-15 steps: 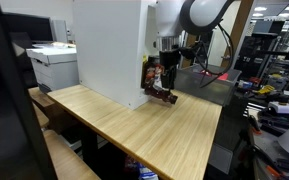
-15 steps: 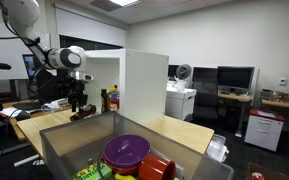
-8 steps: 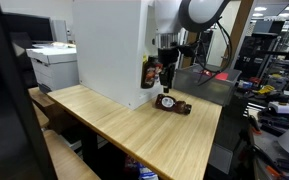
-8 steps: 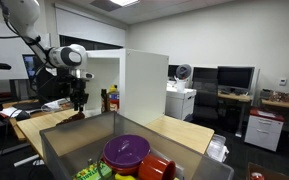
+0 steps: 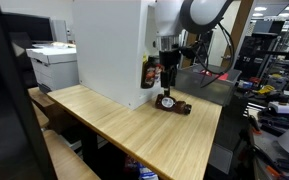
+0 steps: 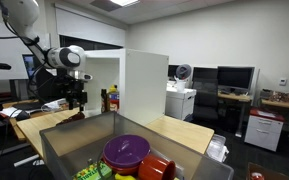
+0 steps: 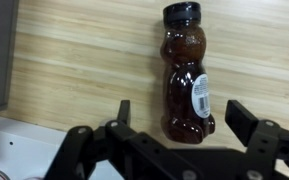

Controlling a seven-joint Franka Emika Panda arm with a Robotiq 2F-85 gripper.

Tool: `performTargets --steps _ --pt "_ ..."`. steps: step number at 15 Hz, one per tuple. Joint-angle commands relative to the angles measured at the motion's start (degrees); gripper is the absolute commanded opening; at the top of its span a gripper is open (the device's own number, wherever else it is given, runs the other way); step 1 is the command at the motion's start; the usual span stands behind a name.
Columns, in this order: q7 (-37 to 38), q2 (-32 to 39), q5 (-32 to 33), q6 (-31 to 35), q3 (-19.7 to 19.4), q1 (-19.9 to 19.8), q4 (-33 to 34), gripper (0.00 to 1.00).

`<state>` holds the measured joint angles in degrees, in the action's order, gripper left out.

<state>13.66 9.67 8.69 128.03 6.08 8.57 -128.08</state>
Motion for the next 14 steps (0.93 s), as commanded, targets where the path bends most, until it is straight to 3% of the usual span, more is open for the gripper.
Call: performTargets --steps 1,14 --pt "-0.47 -2.83 -0.48 -0.78 0.61 0.59 -4.69 1.0" --pt "9.94 -6.74 8.77 1.59 1.39 2.73 -14.33 1.0"
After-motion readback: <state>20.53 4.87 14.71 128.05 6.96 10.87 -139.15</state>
